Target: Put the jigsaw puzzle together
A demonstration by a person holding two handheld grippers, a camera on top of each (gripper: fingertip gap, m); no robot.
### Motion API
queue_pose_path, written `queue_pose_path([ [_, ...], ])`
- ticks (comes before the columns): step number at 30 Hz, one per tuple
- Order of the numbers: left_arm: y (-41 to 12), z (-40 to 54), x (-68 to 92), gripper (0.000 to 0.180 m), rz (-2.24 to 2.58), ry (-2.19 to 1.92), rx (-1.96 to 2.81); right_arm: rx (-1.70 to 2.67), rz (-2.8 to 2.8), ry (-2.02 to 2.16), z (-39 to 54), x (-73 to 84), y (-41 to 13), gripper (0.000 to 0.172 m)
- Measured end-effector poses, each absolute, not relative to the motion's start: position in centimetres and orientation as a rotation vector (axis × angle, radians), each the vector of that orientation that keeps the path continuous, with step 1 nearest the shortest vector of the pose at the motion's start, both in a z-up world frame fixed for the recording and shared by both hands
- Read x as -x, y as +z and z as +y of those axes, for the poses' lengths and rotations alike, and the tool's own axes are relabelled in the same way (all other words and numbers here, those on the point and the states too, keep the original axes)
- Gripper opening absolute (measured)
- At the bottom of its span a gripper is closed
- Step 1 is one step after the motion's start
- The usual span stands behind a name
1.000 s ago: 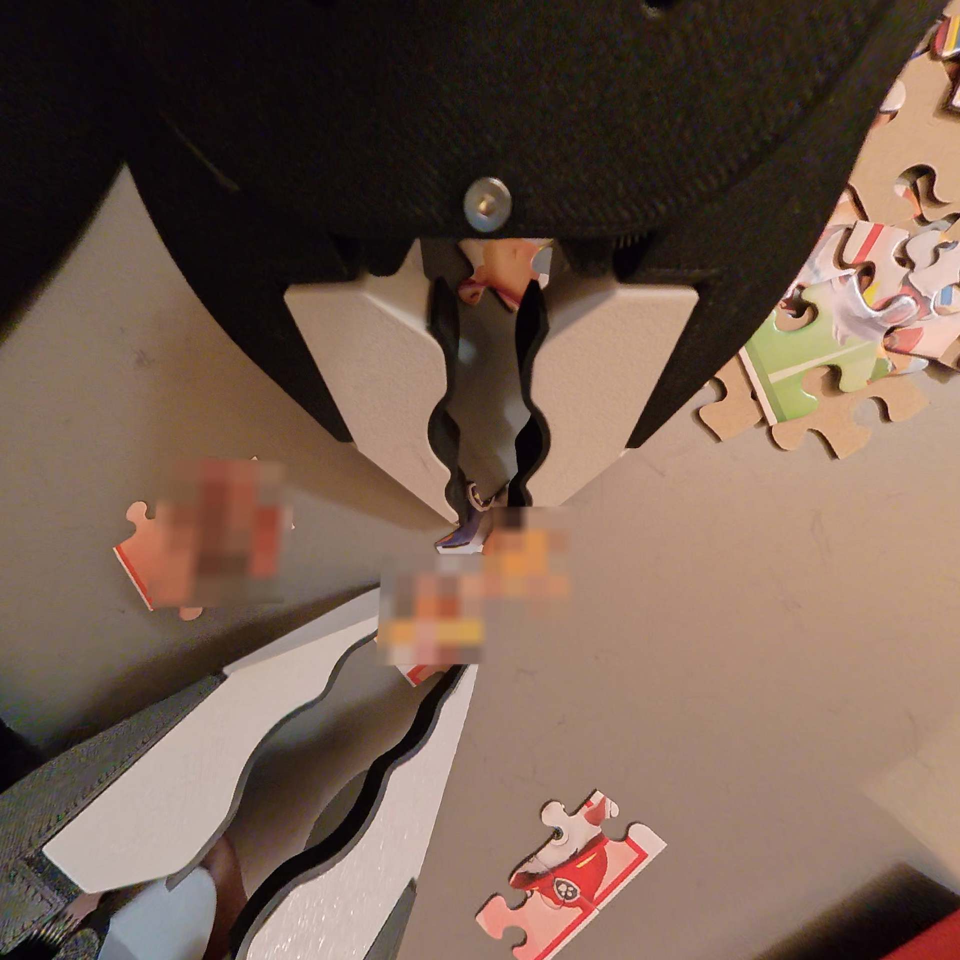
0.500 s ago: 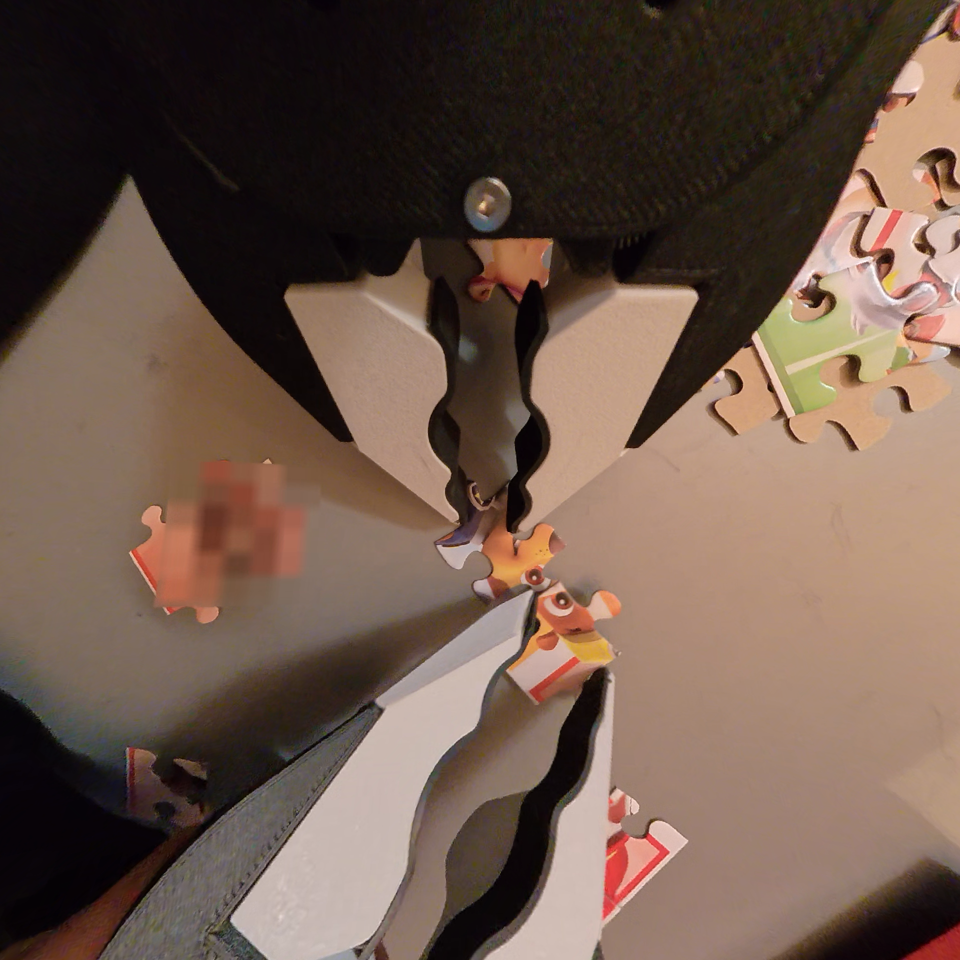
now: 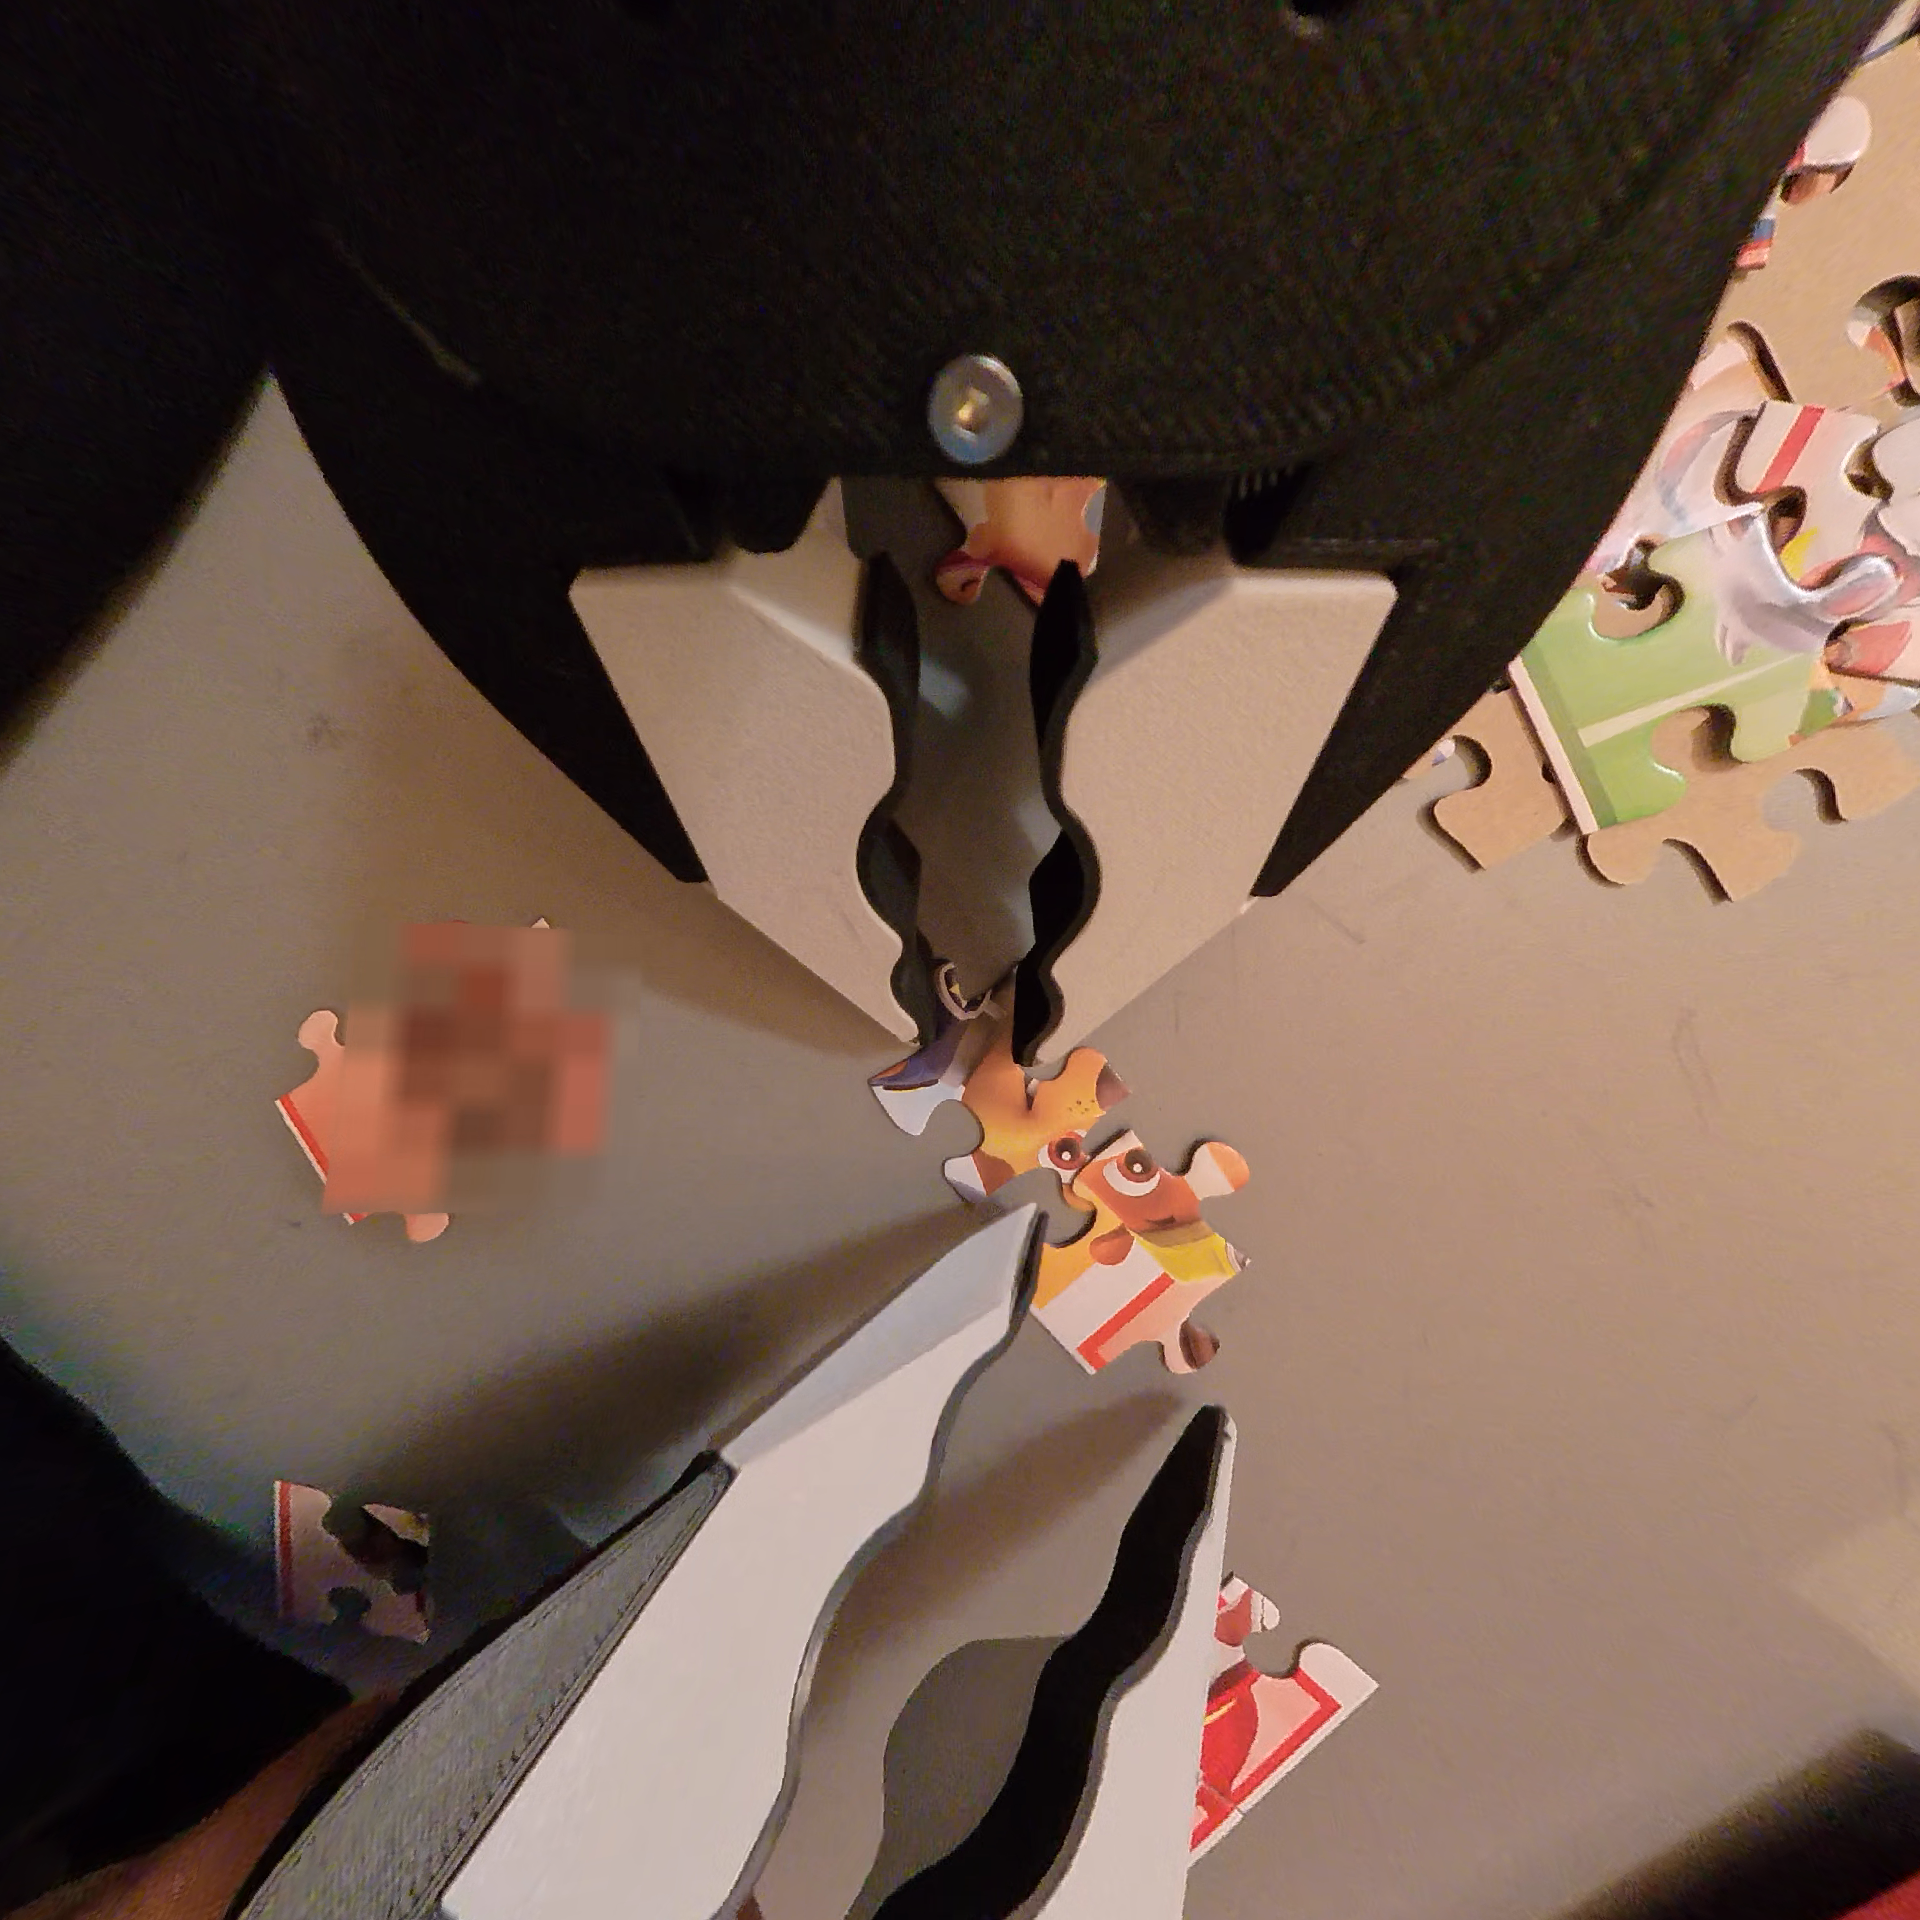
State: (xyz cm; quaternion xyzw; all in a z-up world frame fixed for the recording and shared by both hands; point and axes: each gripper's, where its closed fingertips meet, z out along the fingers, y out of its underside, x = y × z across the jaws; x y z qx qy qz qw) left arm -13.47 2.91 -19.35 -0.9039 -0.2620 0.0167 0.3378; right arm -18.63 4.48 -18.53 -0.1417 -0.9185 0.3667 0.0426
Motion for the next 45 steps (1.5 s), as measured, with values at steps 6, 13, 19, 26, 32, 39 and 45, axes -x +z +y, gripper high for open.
queue_pose_path([
  [6, -19.4, 2.9, 13.5, 0.012, -0.685, 0.044, 2.355, 0.411, -2.83, 1.112, 3.8, 18.5, -19.1, 0.045],
  [13, -19.4, 2.9, 13.5, 0.012, -0.689, 0.049, 2.354, 0.443, -2.816, 1.051, 5.3, 18.7, -19.1, 0.032],
  [19, -19.4, 2.9, 13.5, 0.012, -0.693, 0.054, 2.354, 0.482, -2.822, 1.029, 6.7, 18.0, -19.1, 0.032],
  [26, -19.4, 2.9, 13.5, 0.012, -0.697, 0.055, 2.357, 0.494, -2.813, 1.026, 7.5, 17.5, -19.1, 0.032],
  [32, -19.4, 2.9, 13.4, 0.012, -0.702, 0.055, 2.358, 0.46, -2.824, 1.02, 7.9, 17.2, -19.2, 0.033],
  [39, -19.4, 2.8, 13.2, 0.012, -0.705, 0.056, 2.362, 0.435, -2.831, 1.015, 8.2, 16.9, -19.2, 0.033],
  [45, -19.4, 2.8, 13.1, 0.012, -0.704, 0.057, 2.368, 0.42, -2.827, 1.015, 8.2, 16.8, -19.1, 0.033],
])
